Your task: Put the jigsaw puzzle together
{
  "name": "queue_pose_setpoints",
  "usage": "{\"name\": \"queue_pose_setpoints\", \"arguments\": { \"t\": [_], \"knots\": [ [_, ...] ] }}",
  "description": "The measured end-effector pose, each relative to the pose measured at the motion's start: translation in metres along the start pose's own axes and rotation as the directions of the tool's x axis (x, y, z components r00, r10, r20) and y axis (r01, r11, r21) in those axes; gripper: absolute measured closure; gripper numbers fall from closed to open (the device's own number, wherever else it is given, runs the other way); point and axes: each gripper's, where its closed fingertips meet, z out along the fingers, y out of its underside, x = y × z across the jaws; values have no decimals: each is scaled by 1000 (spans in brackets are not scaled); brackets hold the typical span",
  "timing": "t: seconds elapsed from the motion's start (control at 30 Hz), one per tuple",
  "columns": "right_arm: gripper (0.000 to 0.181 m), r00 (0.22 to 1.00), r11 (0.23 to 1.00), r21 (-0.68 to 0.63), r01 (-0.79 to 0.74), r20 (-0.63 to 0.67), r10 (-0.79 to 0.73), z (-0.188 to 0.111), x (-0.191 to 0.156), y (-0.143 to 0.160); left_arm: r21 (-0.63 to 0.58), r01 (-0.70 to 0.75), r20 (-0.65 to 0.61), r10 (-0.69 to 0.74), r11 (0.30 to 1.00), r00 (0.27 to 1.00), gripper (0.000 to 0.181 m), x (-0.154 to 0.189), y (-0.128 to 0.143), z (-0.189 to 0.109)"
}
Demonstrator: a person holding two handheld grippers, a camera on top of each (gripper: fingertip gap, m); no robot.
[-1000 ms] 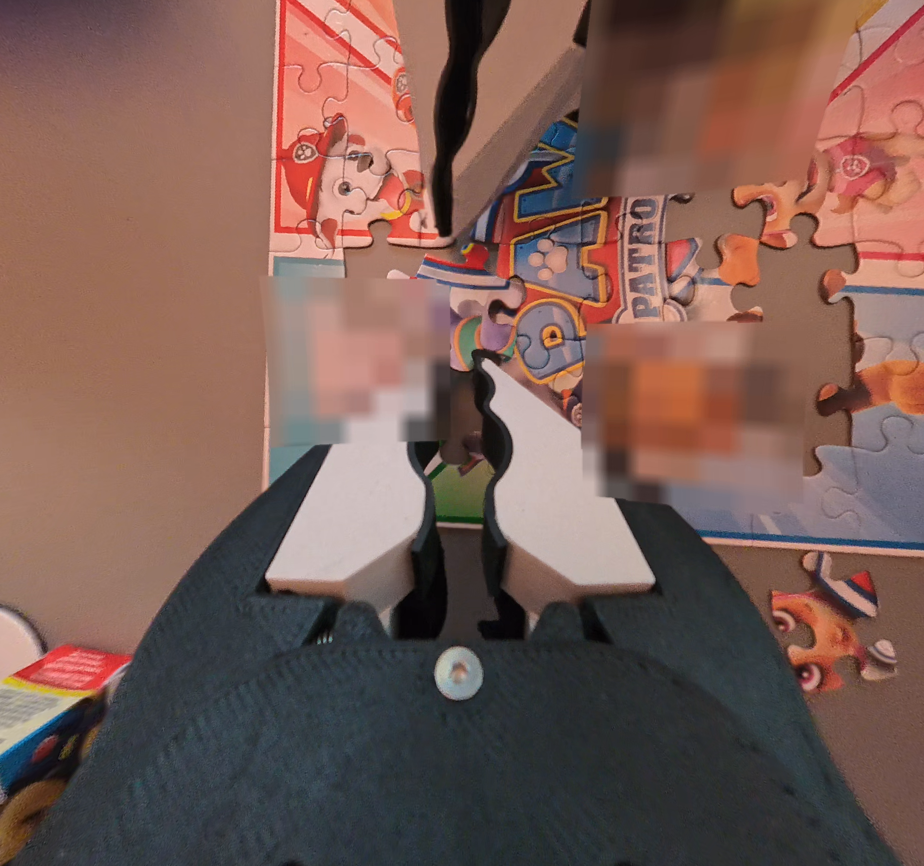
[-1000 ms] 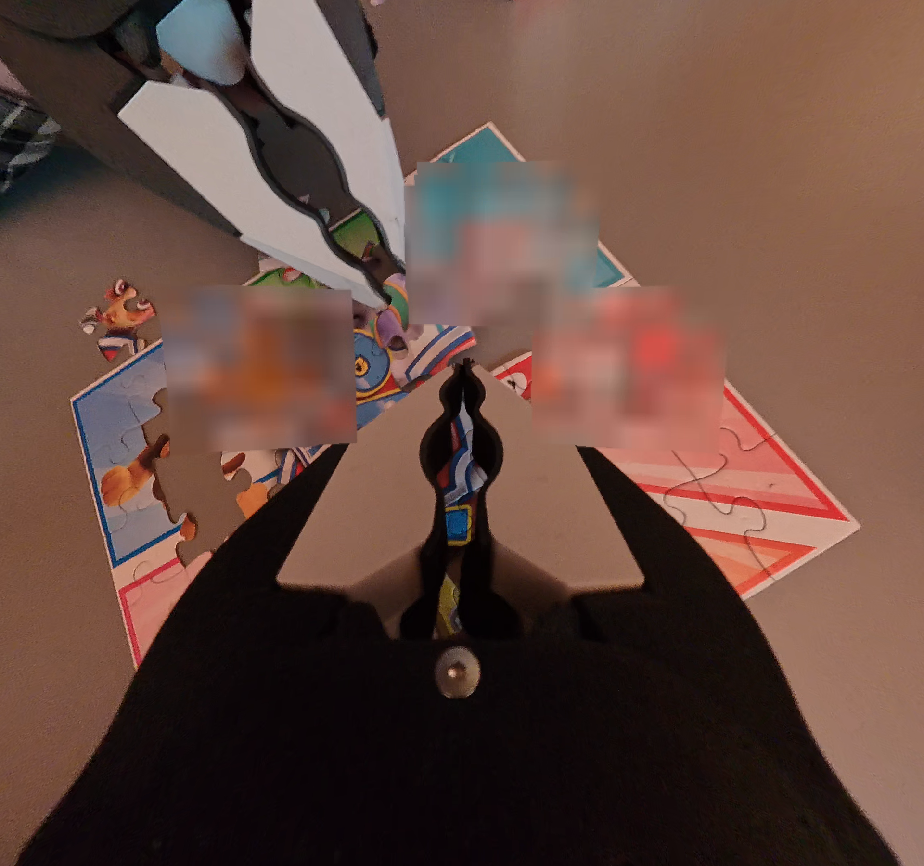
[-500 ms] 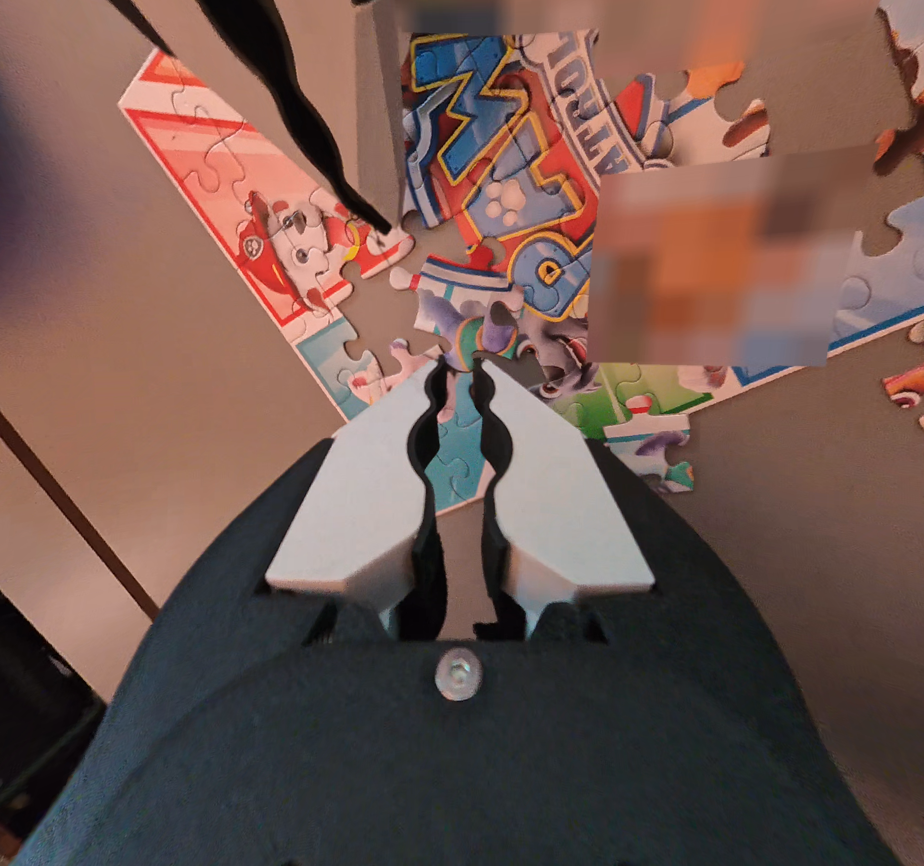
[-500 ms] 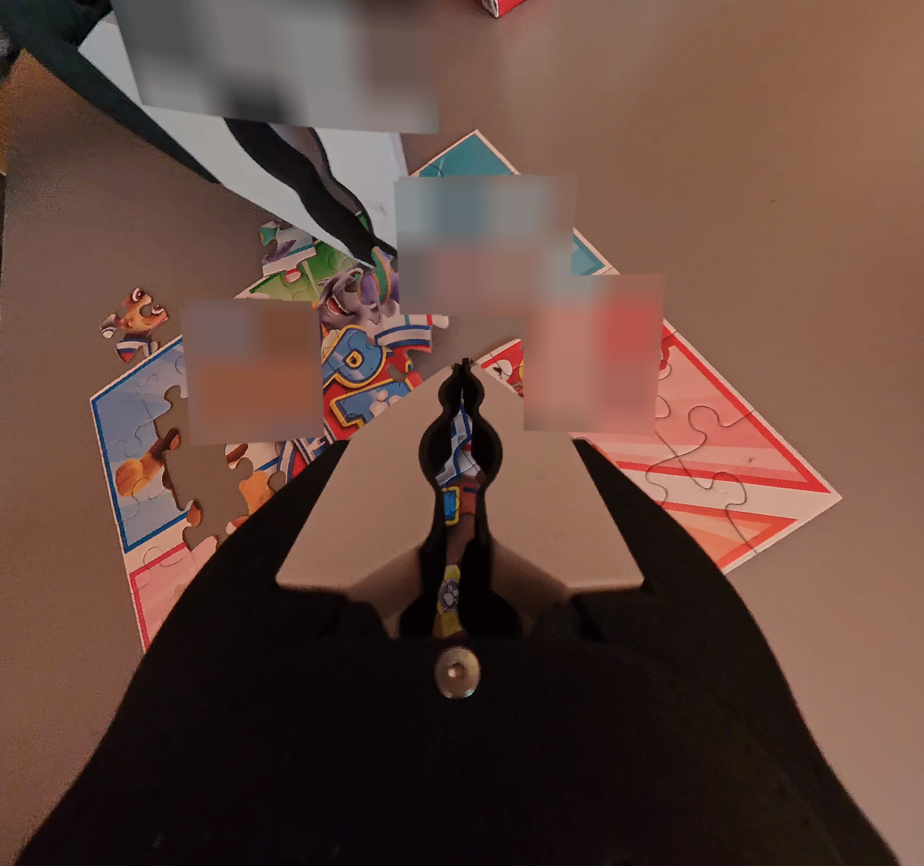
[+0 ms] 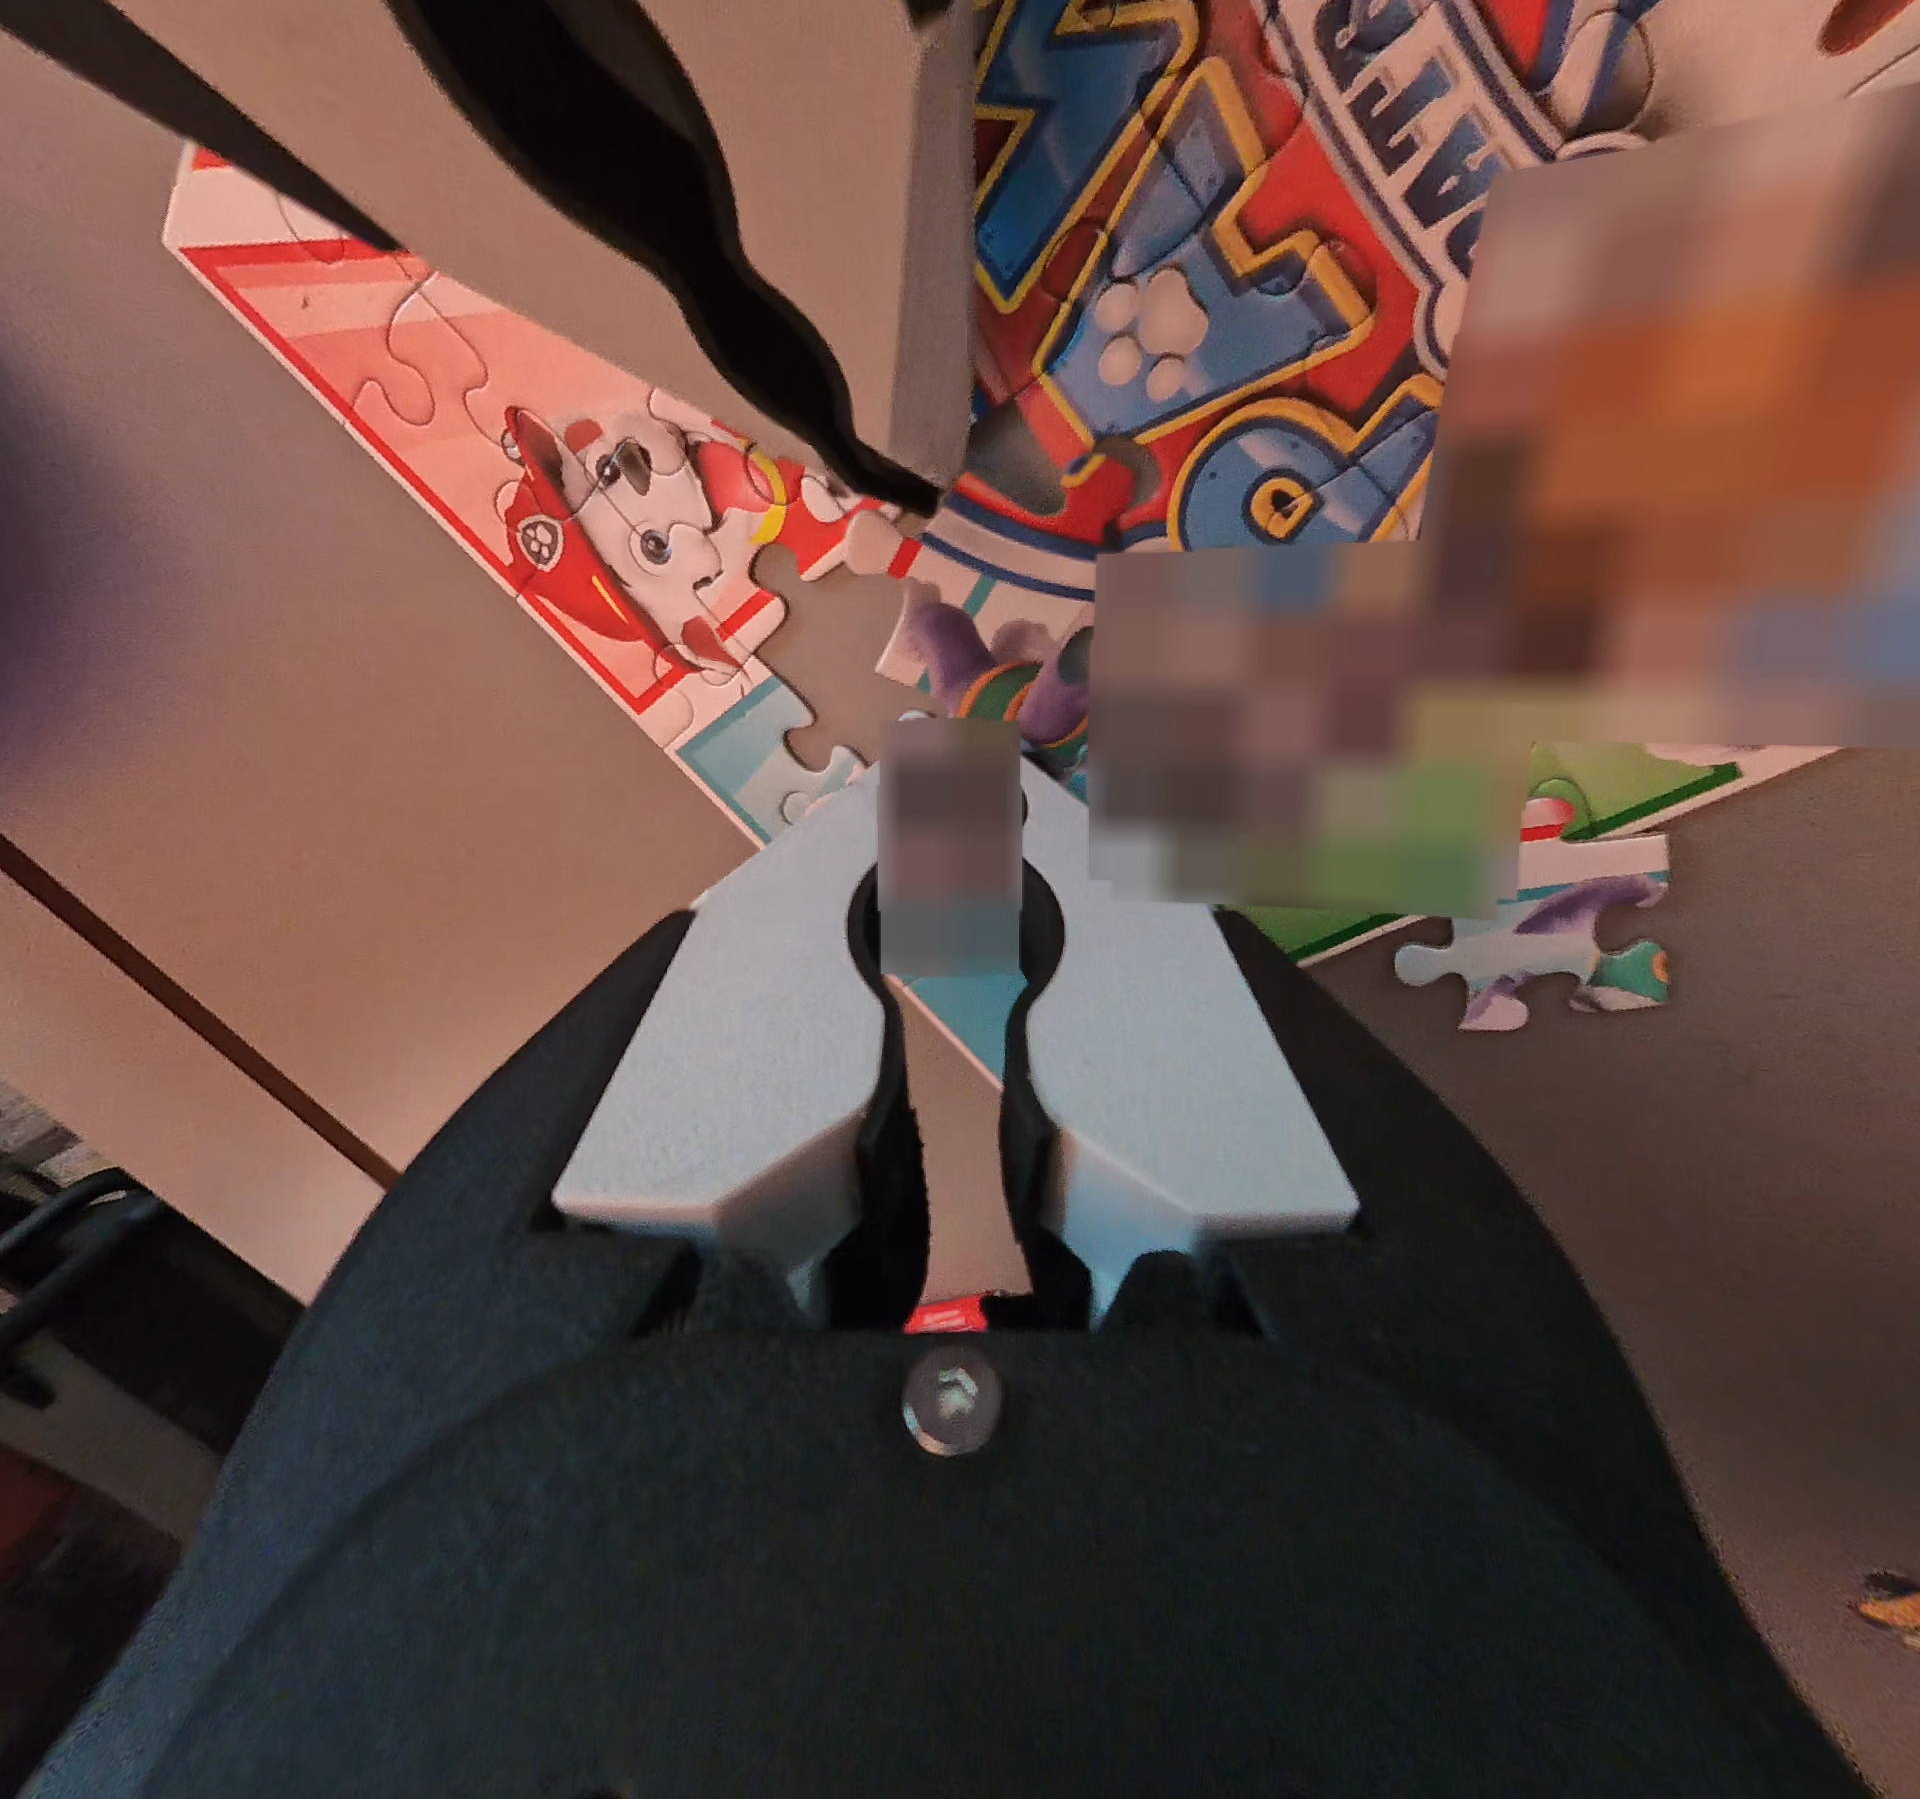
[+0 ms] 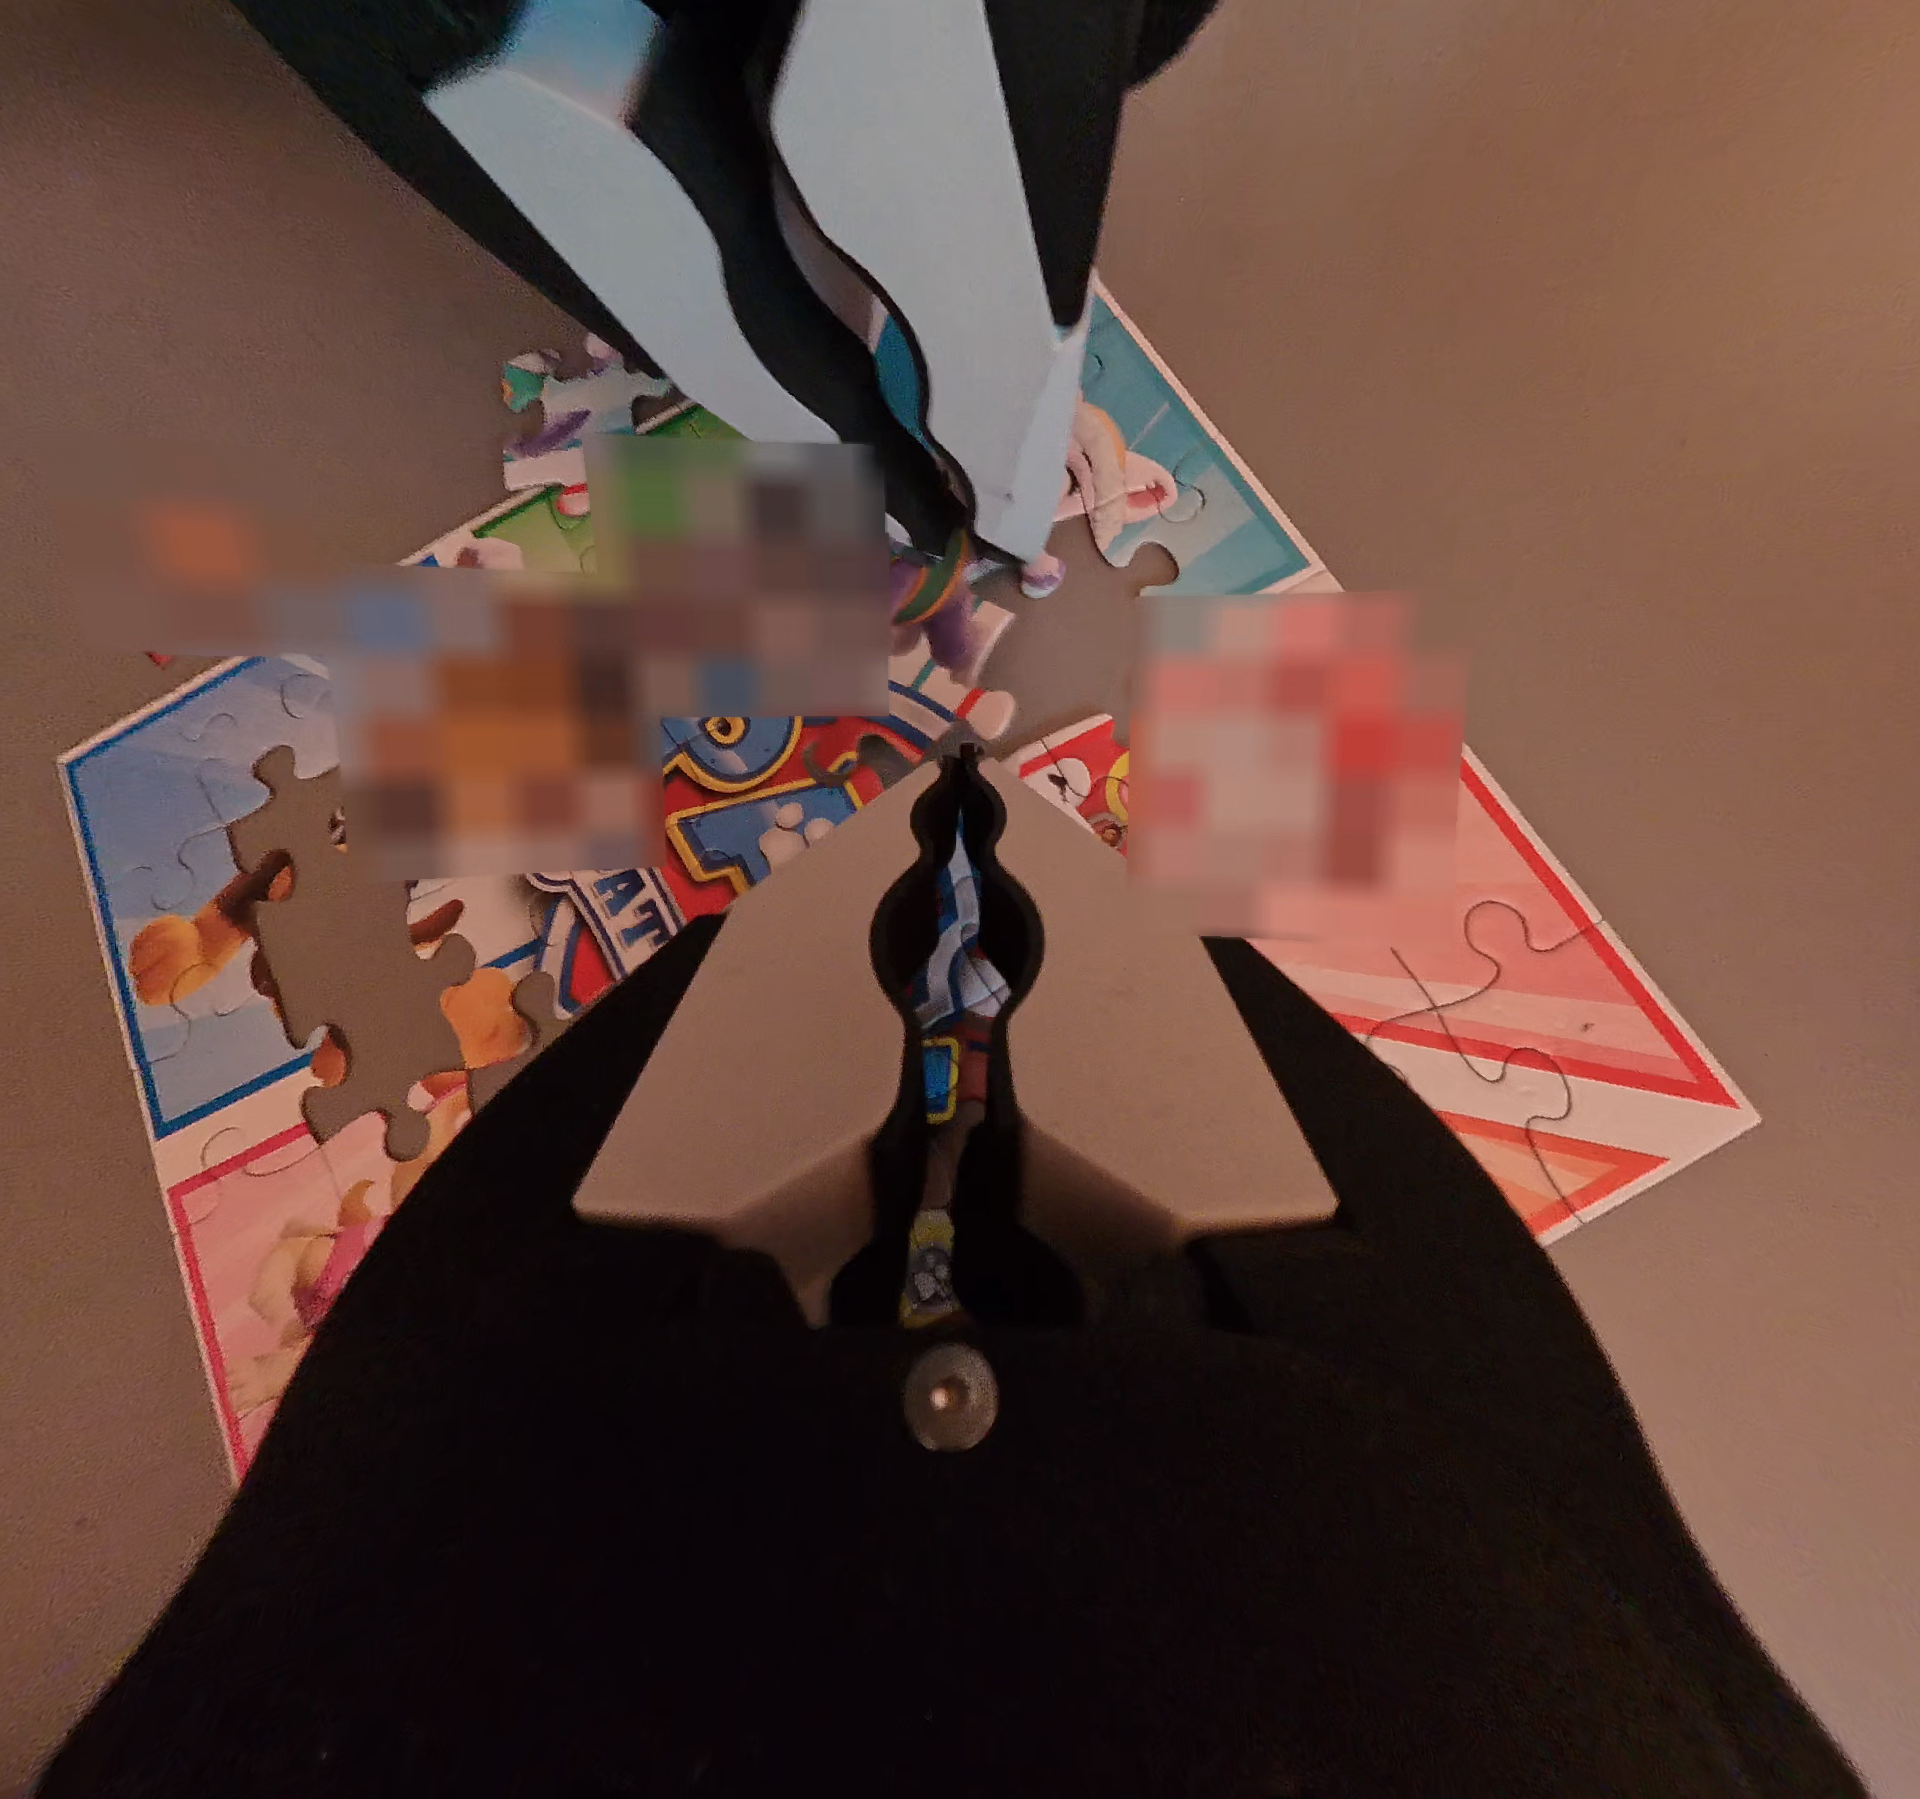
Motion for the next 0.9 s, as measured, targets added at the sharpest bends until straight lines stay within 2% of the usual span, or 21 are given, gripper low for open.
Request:
{"name": "queue_pose_setpoints", "arguments": {
  "t": [0.23, 0.4, 0.53, 0.7, 0.9],
  "knots": [
    [181, 998, 998, -41, 47, 47, -45, 5, -13, 6, -59, -56, -5, 56, 997, 998, 175, -4, 1, 1],
    [181, 995, 999, 19, 50, 80, -51, -4, -18, -3, -66, -71, -12, 70, 995, 997, 175, 0, -4, 0],
    [181, 992, 999, 16, 36, 118, -37, -2, -22, -1, -77, -52, -34, 50, 996, 998, 176, 0, -4, 1],
    [181, 992, 998, 60, 10, 126, -18, -16, -19, -5, -76, -4, -68, -1, 997, 998, 176, 0, -7, 2],
    [181, 992, 999, 40, 36, 116, -40, -3, -22, -5, -103, 31, -89, -40, 994, 995, 176, 3, -5, 3]
  ]
}}
